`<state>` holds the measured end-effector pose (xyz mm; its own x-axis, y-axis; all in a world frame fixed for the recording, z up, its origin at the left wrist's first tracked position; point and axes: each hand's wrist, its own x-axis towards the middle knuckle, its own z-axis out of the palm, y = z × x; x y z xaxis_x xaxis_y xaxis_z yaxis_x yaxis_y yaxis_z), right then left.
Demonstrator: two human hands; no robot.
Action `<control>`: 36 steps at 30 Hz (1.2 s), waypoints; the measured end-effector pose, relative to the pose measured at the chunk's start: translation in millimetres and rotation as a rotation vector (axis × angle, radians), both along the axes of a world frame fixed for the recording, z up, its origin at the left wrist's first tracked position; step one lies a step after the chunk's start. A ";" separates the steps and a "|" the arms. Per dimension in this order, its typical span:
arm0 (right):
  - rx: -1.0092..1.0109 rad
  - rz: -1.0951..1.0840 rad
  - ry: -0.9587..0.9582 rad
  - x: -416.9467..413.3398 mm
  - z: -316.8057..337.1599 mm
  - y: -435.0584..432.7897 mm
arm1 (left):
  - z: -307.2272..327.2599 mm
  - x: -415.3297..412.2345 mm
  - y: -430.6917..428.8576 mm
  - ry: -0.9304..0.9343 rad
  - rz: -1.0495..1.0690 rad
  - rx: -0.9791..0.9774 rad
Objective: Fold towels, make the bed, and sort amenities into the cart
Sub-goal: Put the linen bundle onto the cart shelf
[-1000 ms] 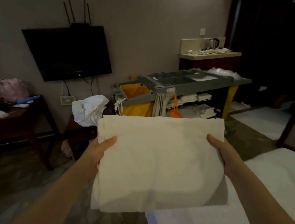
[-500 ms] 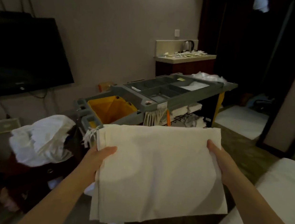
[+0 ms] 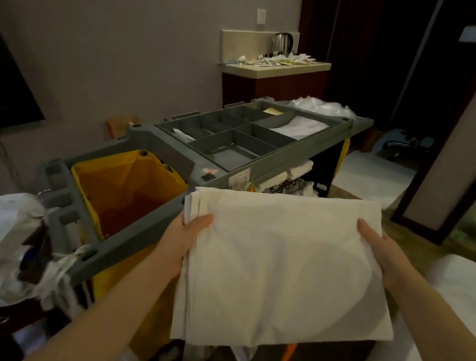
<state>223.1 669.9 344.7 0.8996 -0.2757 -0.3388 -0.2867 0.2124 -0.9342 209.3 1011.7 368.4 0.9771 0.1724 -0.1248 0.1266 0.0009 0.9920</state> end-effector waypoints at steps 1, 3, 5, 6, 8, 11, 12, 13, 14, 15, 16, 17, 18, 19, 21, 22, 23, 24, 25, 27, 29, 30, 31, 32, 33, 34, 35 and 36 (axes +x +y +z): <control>0.002 0.018 0.009 21.5 -3.1 -9.7 | -3.6 21.7 -9.2 0.027 0.024 0.011; -0.003 0.059 0.006 66.9 -8.4 -29.8 | -11.2 64.5 -29.9 0.066 0.050 0.012; -0.031 0.107 0.029 117.8 -8.5 -54.9 | -19.3 105.4 -57.5 0.054 0.082 -0.042; -0.039 0.111 0.043 142.9 -6.1 -67.2 | -22.7 125.3 -71.9 0.056 0.108 -0.085; -0.070 0.110 0.062 186.5 -4.5 -91.6 | -32.0 158.1 -100.0 0.092 0.151 -0.188; -0.151 0.168 0.083 236.6 -10.5 -120.7 | -45.0 190.4 -132.6 0.142 0.186 -0.261; -0.171 0.177 0.085 249.6 -13.6 -125.7 | -46.8 197.9 -139.9 0.159 0.209 -0.263; -0.188 0.179 0.086 261.3 -16.8 -128.8 | -47.8 205.3 -144.6 0.170 0.227 -0.251; -0.219 0.174 0.091 272.3 -22.5 -131.5 | -50.1 213.0 -148.4 0.177 0.241 -0.244; -0.264 0.173 0.101 280.9 -29.3 -133.8 | -54.7 221.4 -151.4 0.185 0.246 -0.238; -0.303 0.175 0.112 287.2 -35.6 -135.4 | -57.6 228.5 -154.6 0.188 0.241 -0.225; -0.323 0.163 0.123 290.4 -41.0 -136.1 | -60.5 235.6 -157.2 0.188 0.226 -0.206; -0.337 0.147 0.131 295.0 -47.0 -138.5 | -61.5 242.4 -161.8 0.183 0.211 -0.191; -0.346 0.133 0.134 299.6 -51.6 -142.6 | -64.1 248.8 -167.0 0.186 0.206 -0.183; -0.358 0.128 0.164 308.9 -58.9 -153.6 | -70.6 255.0 -181.0 0.206 0.209 -0.164; -0.366 0.137 0.174 314.0 -61.0 -159.3 | -72.7 257.7 -188.6 0.211 0.205 -0.151; -0.373 0.145 0.184 319.2 -62.2 -165.6 | -74.3 260.7 -197.0 0.222 0.199 -0.133; -0.382 0.152 0.190 326.2 -64.7 -172.3 | -75.2 264.9 -204.8 0.237 0.208 -0.109; -0.390 0.168 0.183 334.5 -66.6 -180.0 | -76.7 270.5 -211.9 0.248 0.223 -0.087; -0.390 0.211 0.161 356.8 -71.9 -196.9 | -81.1 284.0 -230.1 0.257 0.257 -0.099; -0.393 0.258 0.153 383.6 -78.0 -213.4 | -84.3 296.6 -254.1 0.267 0.297 -0.158; -0.390 0.284 0.147 399.2 -81.7 -221.1 | -85.8 304.0 -266.4 0.262 0.325 -0.185; -0.393 0.309 0.137 414.3 -85.6 -228.6 | -87.2 311.1 -279.1 0.252 0.356 -0.209; -0.403 0.334 0.127 427.3 -90.5 -235.6 | -89.3 315.7 -291.4 0.244 0.390 -0.237; -0.419 0.358 0.124 439.1 -95.5 -241.8 | -90.6 319.4 -303.0 0.237 0.425 -0.258; -0.432 0.380 0.120 448.8 -101.0 -247.2 | -91.3 322.0 -313.2 0.233 0.455 -0.269; -0.437 0.401 0.118 456.4 -106.5 -252.1 | -91.9 323.3 -322.8 0.229 0.478 -0.274; -0.441 0.418 0.113 463.0 -113.3 -256.4 | -92.8 324.5 -331.1 0.226 0.497 -0.277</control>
<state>686.1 413.5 231.4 0.9269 -0.0436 -0.3729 -0.3648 -0.3384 -0.8674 533.8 680.5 275.6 0.7320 0.5328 -0.4246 0.2517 0.3675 0.8953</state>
